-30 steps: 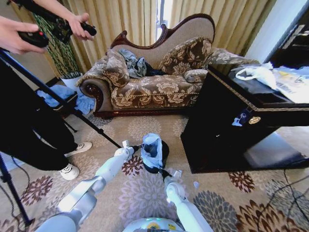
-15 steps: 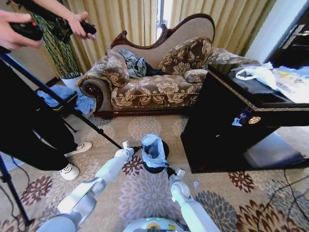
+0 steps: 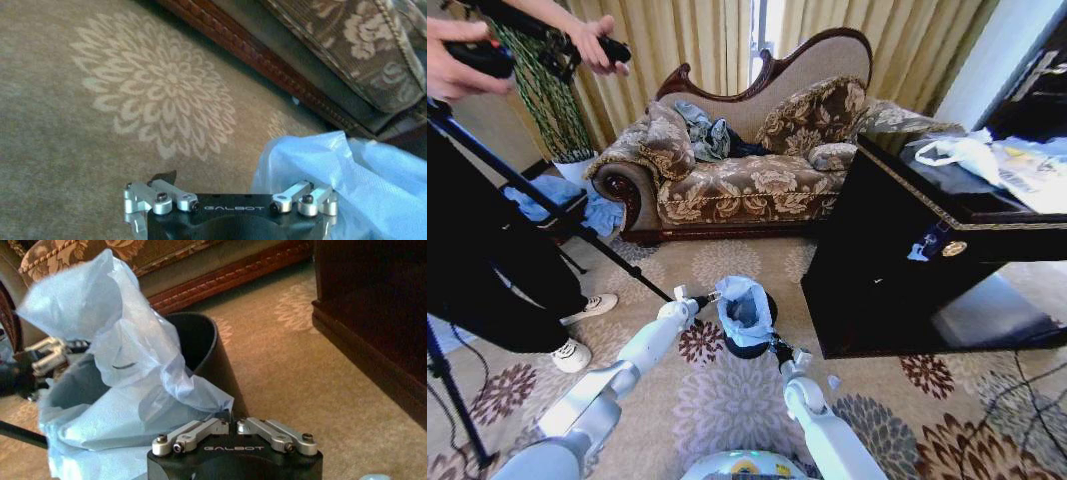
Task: Place a garbage bag over the trash bin.
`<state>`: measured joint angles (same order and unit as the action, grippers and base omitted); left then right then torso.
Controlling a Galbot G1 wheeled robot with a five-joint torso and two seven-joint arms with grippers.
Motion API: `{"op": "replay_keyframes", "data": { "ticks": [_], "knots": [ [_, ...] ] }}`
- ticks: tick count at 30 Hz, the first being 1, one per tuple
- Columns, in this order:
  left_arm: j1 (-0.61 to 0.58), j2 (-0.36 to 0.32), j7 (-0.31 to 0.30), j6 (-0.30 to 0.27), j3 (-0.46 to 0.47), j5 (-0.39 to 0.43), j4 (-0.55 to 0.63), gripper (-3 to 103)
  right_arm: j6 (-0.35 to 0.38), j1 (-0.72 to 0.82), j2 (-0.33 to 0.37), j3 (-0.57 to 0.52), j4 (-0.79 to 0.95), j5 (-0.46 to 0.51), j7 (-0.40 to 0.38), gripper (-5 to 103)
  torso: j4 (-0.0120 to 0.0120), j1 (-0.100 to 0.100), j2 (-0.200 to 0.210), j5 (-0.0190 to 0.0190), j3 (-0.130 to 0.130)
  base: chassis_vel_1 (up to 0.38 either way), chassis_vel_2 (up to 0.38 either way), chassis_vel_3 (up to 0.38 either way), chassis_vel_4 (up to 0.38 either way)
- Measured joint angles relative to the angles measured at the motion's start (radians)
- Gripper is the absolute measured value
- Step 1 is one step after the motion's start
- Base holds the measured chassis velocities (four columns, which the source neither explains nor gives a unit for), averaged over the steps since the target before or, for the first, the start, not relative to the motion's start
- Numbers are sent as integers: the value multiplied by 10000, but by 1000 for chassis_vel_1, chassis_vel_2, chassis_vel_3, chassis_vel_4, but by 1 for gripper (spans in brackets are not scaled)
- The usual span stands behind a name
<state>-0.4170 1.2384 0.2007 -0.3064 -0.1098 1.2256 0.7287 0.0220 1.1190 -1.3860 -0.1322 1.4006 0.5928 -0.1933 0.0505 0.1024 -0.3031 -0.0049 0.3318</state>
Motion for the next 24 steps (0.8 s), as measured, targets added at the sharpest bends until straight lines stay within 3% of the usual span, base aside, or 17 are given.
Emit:
{"op": "replay_keyframes", "data": {
  "ticks": [5, 23, 24],
  "knots": [
    [114, 79, -391, -142, 103, 116, -253, 100, -251, -31, -97, -207, -266, -257, 254, 0, -1, 1, 0, 0, 0, 0, 0, 0, 0],
    [-311, 185, -308, -191, 399, -211, -281, 100, -1467, 362, -155, -634, -680, -1864, 1184, 0, 0, -1, 0, 0, 0, 0, 0, 0, 0],
    [-319, 134, -315, -224, 401, -128, -161, 100, -1445, 446, -72, -629, -424, -1867, 1196, 5, 0, -1, 0, -1, -1, 0, 0, 0, 0]
  ]
}}
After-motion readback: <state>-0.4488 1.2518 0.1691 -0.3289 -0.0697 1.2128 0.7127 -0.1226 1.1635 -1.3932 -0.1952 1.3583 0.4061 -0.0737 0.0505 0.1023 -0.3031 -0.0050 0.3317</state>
